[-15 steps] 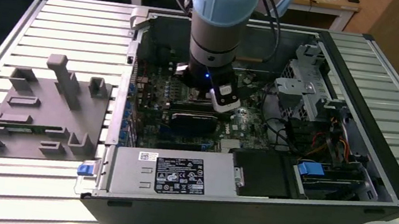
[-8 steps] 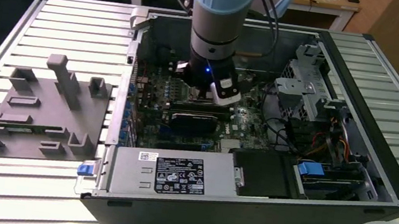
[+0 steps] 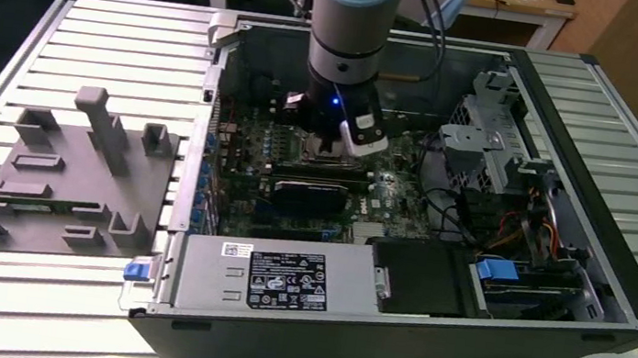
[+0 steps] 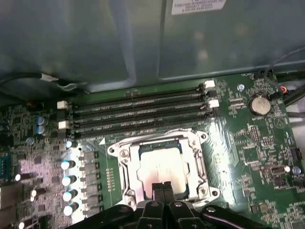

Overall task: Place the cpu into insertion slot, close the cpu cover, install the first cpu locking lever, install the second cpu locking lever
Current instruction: 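Install the second cpu locking lever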

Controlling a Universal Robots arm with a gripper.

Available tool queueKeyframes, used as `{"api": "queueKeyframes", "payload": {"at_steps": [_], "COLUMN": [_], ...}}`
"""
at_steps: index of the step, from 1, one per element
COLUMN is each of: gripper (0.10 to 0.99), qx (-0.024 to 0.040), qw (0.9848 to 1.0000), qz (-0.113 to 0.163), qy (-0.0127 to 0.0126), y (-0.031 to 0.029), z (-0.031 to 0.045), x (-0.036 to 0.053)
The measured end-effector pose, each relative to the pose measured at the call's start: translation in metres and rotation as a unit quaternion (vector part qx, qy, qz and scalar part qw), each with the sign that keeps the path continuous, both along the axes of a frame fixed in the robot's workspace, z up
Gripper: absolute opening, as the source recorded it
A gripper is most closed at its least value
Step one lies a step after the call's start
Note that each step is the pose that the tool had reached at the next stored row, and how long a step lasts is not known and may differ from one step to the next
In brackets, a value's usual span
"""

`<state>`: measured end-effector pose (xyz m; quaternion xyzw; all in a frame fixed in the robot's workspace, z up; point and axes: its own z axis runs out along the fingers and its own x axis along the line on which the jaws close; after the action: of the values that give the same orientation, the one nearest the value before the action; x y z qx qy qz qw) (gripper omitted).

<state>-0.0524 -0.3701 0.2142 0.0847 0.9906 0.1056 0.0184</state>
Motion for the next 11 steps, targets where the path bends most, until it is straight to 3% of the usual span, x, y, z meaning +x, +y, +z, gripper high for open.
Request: {"api": "queueKeyframes", "payload": {"at_steps": [5,11], "gripper": [0.106,0.106], "qx": [-0.0157,-0.0227], "qw": [0.9999,0.9997], "qz": [0.000,0.000], "qy": [0.0000,0.0000], "y": [0.0097,0.0149], "z": [0.0000,-0.0001], "x": [0.0028,0.0036]}}
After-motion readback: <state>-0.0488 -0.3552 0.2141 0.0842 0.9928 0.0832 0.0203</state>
